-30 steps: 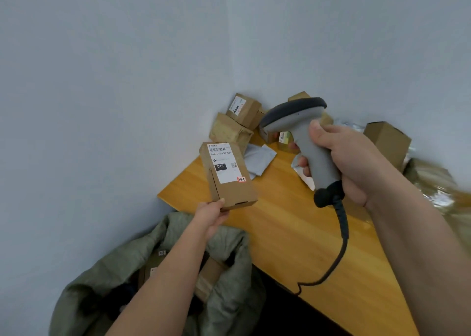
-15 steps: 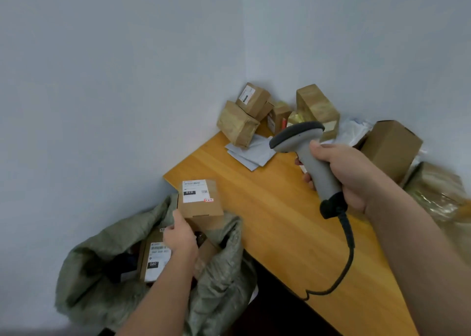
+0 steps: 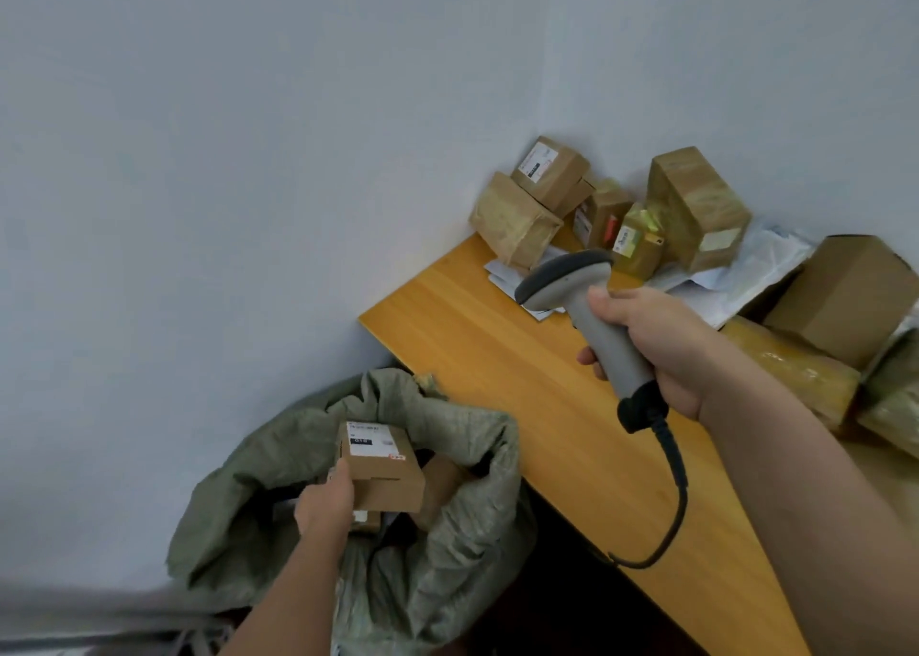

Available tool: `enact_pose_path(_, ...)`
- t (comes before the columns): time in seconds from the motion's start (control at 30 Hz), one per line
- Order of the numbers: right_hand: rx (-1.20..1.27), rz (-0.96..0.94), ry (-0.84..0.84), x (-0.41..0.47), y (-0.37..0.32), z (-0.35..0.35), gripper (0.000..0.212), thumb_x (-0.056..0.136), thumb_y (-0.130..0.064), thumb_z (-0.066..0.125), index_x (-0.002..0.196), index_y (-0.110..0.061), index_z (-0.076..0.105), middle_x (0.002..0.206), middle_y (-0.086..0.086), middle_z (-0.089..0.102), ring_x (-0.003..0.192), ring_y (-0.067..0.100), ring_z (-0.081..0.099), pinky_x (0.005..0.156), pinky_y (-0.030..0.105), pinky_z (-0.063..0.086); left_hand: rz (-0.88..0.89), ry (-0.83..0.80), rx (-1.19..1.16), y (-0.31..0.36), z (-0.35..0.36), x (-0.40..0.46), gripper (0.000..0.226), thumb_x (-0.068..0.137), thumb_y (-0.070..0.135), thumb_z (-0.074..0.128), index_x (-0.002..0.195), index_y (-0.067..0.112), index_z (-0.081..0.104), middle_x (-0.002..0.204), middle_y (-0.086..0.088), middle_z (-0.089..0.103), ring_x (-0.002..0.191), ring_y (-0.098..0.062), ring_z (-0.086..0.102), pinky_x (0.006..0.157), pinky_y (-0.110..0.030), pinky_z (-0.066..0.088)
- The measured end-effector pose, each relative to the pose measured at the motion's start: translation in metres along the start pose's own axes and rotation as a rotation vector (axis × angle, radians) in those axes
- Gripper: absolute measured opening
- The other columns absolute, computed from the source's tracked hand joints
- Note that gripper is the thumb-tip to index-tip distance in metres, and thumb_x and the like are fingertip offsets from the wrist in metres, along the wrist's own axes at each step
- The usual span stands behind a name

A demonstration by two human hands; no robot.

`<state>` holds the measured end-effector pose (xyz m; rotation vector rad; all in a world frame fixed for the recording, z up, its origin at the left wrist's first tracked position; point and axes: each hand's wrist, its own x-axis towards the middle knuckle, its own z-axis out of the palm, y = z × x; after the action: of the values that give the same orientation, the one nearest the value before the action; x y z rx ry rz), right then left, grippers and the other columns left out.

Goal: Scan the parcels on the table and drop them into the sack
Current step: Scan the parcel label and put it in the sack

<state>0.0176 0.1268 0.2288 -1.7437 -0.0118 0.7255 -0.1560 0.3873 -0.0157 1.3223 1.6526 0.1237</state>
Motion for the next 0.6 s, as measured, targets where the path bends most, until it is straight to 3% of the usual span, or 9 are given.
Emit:
enact_pose_path(0.13,0.003,0.023,0.058,0.004,0.004,0.007,0.022,0.102,-0.033,0.048,0.102,-0.012,0.056,0.084,0.015,0.06,0.054,0.015,0.059,0.055,0.029,0.049,-0.094,-0.262,-0.038,0.005,0.018,0.019,0.021,0.099,0.021,0.053,0.116,0.009,0.051,0.109,-0.015,0.053,0.087,-0.027,0.057,0.077,-0.04,0.056)
enact_pose_path(0.23,0.026,0.048,0.11,0.008,0.011,0.007,0.024,0.102,-0.032,0.048,0.11,-0.011,0.055,0.091,0.014,0.06,0.062,0.017,0.061,0.058,0.031,0.05,-0.102,-0.307,0.0,0.001,0.031,0.038,0.026,0.091,-0.002,0.052,0.117,0.003,0.054,0.096,-0.019,0.062,0.077,-0.03,0.062,0.061,-0.037,0.054)
enact_pose_path(0.33,0.036,0.095,0.156,0.01,0.021,0.002,0.027,0.102,-0.033,0.048,0.114,-0.011,0.056,0.09,0.015,0.061,0.06,0.016,0.061,0.057,0.031,0.05,-0.098,-0.319,0.092,-0.001,0.046,0.045,0.042,0.088,0.009,0.061,0.128,0.012,0.048,0.111,-0.021,0.06,0.089,-0.036,0.063,0.074,-0.046,0.058)
enact_pose_path(0.4,0.044,0.124,0.189,0.01,0.029,-0.006,0.031,0.102,-0.033,0.048,0.119,-0.008,0.055,0.089,0.015,0.061,0.061,0.017,0.06,0.057,0.031,0.051,-0.044,-0.233,0.281,0.002,0.051,0.04,0.058,0.09,0.019,0.062,0.143,0.013,0.039,0.133,-0.023,0.046,0.098,-0.034,0.054,0.074,-0.039,0.054)
enact_pose_path(0.5,0.089,0.141,0.244,0.007,0.04,-0.021,0.035,0.102,-0.033,0.048,0.124,-0.006,0.054,0.096,0.014,0.06,0.066,0.019,0.061,0.06,0.032,0.051,0.176,-0.125,0.528,0.014,0.062,0.032,0.047,0.091,0.017,0.056,0.133,-0.002,0.045,0.138,-0.024,0.038,0.113,-0.038,0.043,0.095,-0.04,0.043)
enact_pose_path(0.53,0.106,0.142,0.266,0.006,0.043,-0.028,0.036,0.102,-0.033,0.049,0.125,-0.006,0.054,0.099,0.014,0.06,0.068,0.02,0.061,0.061,0.033,0.051,0.222,-0.117,0.504,0.021,0.069,0.025,0.041,0.091,0.014,0.056,0.128,-0.003,0.048,0.137,-0.022,0.036,0.109,-0.039,0.045,0.097,-0.042,0.043)
enact_pose_path(0.6,0.13,0.147,0.322,0.001,0.048,-0.042,0.038,0.102,-0.033,0.049,0.127,-0.006,0.053,0.099,0.014,0.06,0.069,0.02,0.061,0.061,0.033,0.051,0.35,-0.146,0.425,0.04,0.084,0.004,0.034,0.094,0.009,0.053,0.127,0.0,0.049,0.141,-0.018,0.027,0.089,-0.031,0.048,0.085,-0.042,0.047)
